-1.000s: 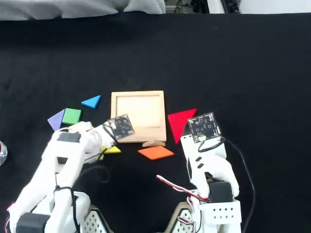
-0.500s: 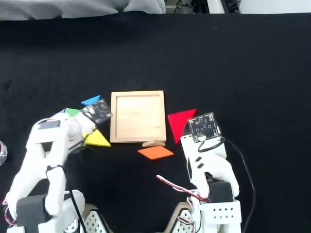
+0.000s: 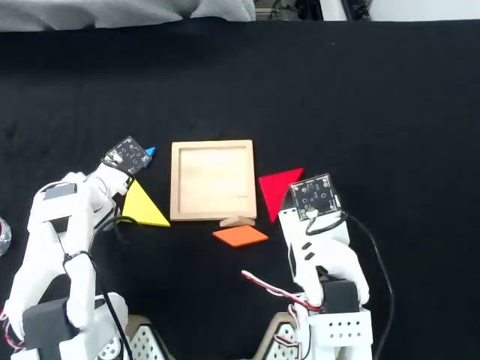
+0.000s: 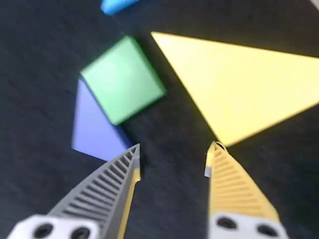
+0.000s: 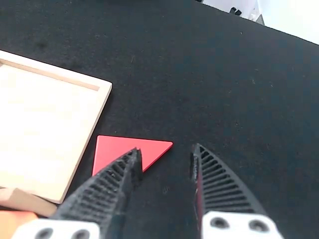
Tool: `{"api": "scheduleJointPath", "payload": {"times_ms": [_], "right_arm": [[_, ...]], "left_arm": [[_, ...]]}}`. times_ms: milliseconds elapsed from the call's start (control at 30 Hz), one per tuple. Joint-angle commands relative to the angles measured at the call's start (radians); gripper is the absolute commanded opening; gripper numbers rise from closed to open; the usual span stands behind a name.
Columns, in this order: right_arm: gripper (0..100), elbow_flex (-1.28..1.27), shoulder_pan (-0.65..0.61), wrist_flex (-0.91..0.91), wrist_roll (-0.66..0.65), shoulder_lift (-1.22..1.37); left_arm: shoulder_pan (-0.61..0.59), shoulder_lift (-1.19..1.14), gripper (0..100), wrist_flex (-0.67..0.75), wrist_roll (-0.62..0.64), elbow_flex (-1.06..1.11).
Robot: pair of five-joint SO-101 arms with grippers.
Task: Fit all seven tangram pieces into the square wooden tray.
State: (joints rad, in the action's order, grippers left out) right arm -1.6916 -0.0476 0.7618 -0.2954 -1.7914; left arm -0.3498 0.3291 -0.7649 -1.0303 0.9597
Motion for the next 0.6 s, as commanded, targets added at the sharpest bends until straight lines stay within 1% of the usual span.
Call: {"api": "scheduleJointPath", "payload": {"times_ms": [0,67,100,167,300,433,500,567], "right_arm": [[17.0,-0.005,0.011,-0.025,0.002,0.114],[17.0,-0.005,0.011,-0.025,0.002,0.114],[17.0,-0.005,0.011,-0.025,0.002,0.114],[17.0,-0.005,0.011,-0.025,0.002,0.114],[17.0,-0.005,0.011,-0.025,0.002,0.114],[17.0,-0.005,0.011,-0.025,0.002,0.114],[17.0,-0.005,0.011,-0.021,0.002,0.114],[17.0,-0.005,0.011,-0.021,0.002,0.114]], "left_arm": [[0.013,0.023,21,-0.173,-0.026,-0.108],[0.015,0.038,21,-0.273,-0.074,-0.136],[0.022,0.044,21,-0.288,-0.084,-0.140],[0.053,0.040,21,-0.276,-0.080,-0.130],[0.134,-0.011,21,-0.141,0.015,-0.050],[0.148,-0.098,21,0.037,0.094,-0.036],[0.137,-0.147,21,0.077,0.103,-0.059],[0.122,-0.192,21,0.077,0.103,-0.099]]}}
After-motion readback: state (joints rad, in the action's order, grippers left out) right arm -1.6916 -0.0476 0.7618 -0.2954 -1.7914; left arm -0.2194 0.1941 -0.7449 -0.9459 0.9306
